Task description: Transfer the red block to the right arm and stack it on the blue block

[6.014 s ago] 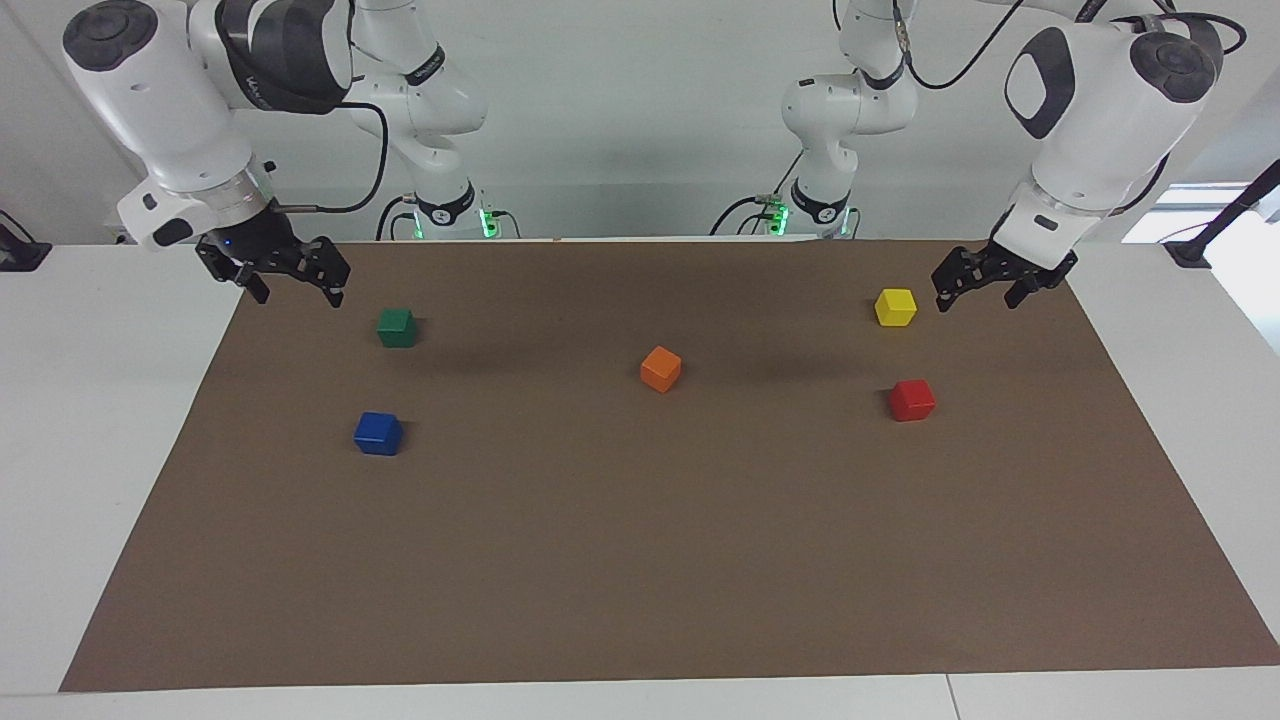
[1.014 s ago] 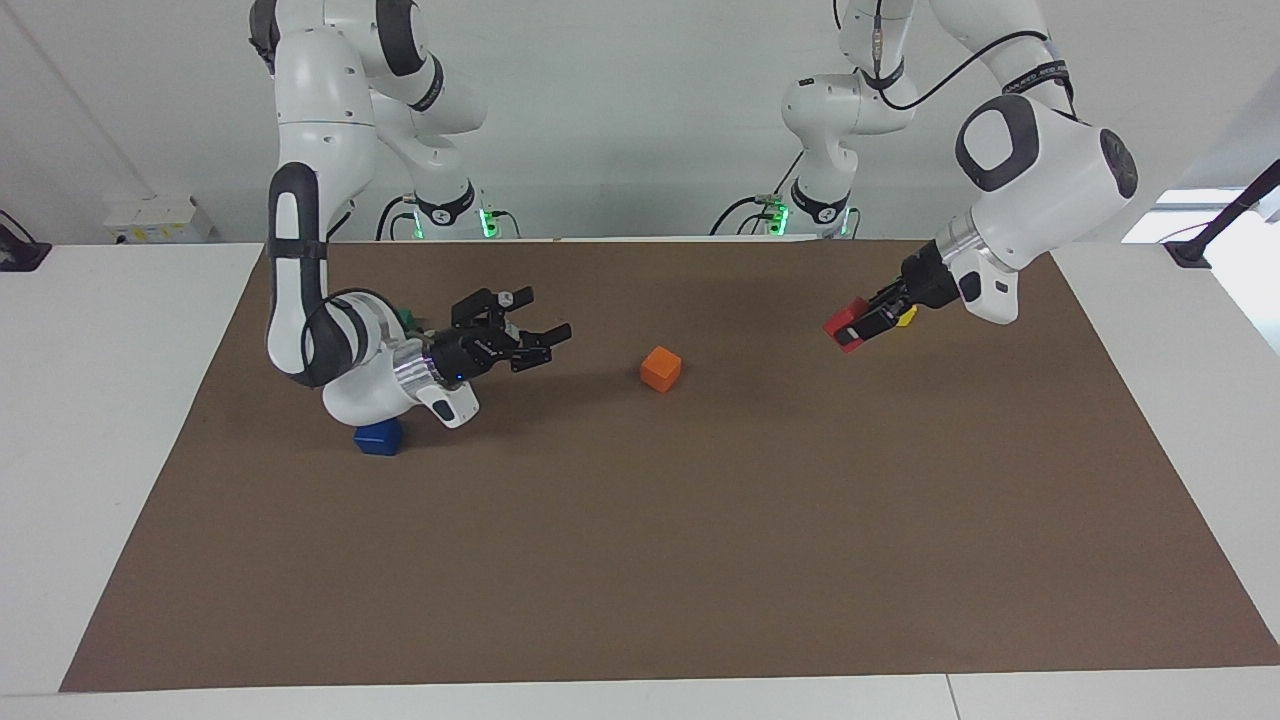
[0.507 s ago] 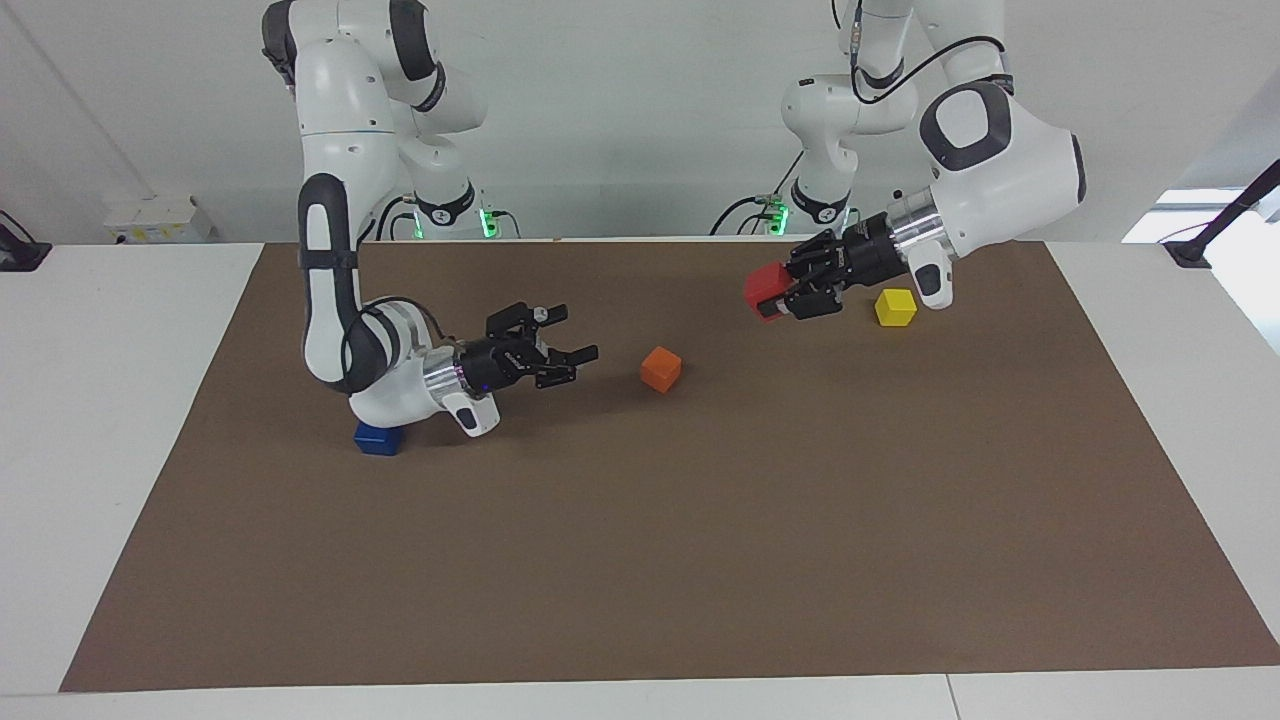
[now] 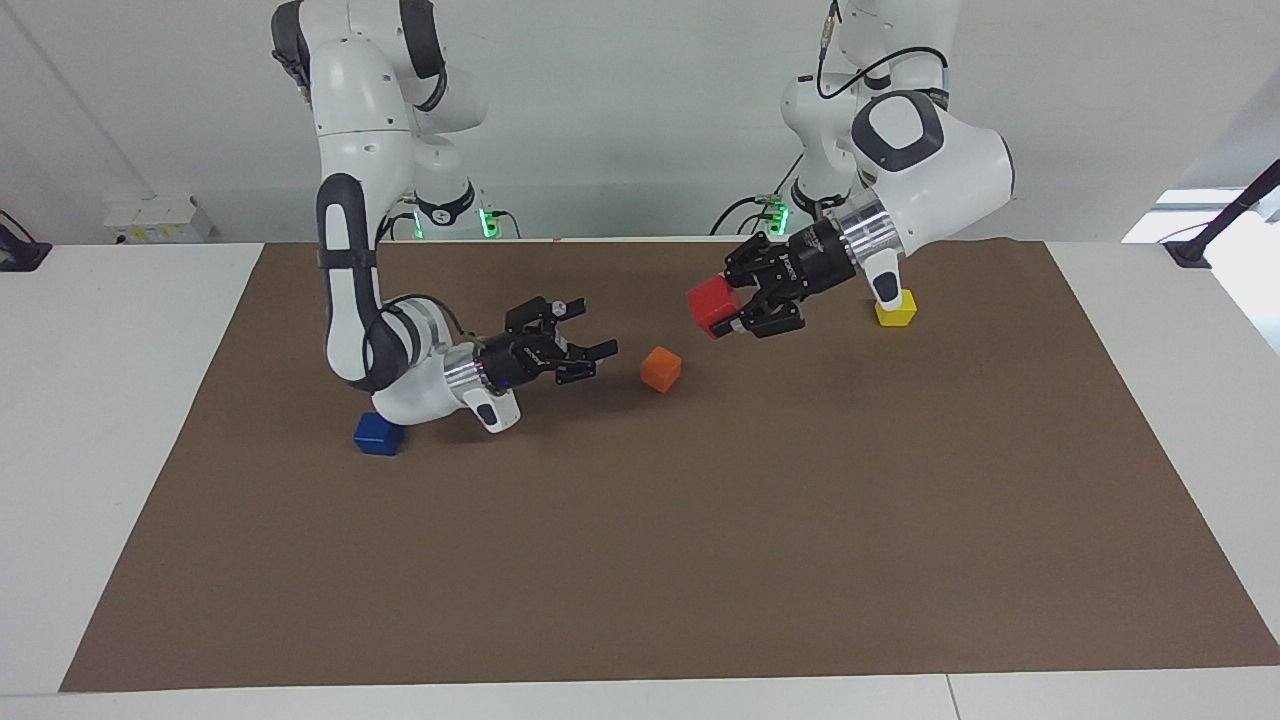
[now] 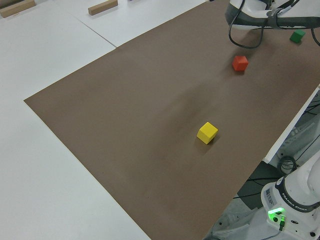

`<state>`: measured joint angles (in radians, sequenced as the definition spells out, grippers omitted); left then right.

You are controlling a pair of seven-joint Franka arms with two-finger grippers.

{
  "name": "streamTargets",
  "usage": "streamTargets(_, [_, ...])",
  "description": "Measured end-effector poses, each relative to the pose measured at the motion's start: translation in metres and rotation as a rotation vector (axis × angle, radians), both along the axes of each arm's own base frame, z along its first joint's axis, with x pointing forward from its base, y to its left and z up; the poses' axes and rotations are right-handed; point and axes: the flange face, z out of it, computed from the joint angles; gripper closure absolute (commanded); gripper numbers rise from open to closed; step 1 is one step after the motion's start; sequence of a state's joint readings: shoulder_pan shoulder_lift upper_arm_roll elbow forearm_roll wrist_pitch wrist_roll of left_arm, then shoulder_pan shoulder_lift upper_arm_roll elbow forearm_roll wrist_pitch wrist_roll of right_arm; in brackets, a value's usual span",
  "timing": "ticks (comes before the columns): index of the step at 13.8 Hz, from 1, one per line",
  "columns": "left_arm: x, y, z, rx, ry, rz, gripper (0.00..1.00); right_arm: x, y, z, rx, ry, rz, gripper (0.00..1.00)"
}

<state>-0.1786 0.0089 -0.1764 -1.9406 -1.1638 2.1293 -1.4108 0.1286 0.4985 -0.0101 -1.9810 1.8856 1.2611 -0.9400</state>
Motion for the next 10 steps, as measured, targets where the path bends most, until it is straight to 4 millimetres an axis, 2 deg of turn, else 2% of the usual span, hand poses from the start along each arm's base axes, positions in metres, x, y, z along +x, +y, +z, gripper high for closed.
streamTargets(3, [-0.009,-0.022,-0.002,0.006,0.012,0.044,1.0,-0.006,0.011,0.0,0.046,0.016,-0.002,0.0])
streamTargets(7, [-0.041,-0.077,-0.017,0.043,-0.002,0.088,1.0,-0.016,0.05,0.004,0.11,0.034,-0.009,0.0])
streamTargets(10, [-0.049,-0.078,-0.023,0.053,-0.007,0.066,1.0,-0.02,0.063,0.004,0.118,0.02,-0.006,0.0])
